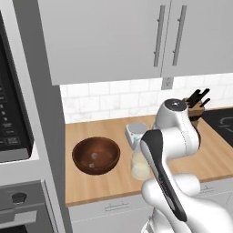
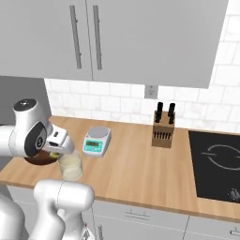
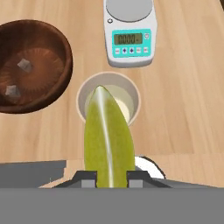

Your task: Grab a lemon wedge from the fridge and one ice cube from the ice bowl, and put them in the glass of lemonade.

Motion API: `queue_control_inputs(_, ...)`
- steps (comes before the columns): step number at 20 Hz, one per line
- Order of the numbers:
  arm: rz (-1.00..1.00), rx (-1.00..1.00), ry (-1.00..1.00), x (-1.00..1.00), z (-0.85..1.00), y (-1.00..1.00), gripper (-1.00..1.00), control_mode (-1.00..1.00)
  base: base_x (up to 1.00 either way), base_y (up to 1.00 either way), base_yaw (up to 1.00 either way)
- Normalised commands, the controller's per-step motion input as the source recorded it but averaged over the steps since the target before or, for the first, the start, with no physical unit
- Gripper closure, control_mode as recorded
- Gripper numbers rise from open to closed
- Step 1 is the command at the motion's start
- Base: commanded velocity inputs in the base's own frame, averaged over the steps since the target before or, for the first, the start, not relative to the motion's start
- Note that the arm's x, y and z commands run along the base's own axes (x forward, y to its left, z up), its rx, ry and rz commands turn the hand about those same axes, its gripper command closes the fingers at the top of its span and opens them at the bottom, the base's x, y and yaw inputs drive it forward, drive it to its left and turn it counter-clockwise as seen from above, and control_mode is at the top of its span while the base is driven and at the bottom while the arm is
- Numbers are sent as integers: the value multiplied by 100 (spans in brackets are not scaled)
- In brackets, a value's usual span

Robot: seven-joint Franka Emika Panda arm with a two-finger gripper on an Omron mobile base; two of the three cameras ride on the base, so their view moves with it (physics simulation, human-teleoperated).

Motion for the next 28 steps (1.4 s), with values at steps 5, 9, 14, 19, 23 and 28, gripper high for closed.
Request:
queue_control_inputs(5,0,-3,0,3,-23,0,100,-100,0,0,0)
queue_control_inputs(9,0,-2,0,5,-11,0,100,-100,0,0,0)
queue_control_inputs(14,0,0,0,27,0,0,100,-100,0,0,0)
queue_control_inputs(19,0,0,4,36,0,0,100,-100,0,0,0)
queue_control_inputs(23,0,0,7,28,0,0,100,-100,0,0,0)
queue_control_inputs(28,0,0,9,25,-3,0,100,-100,0,0,0)
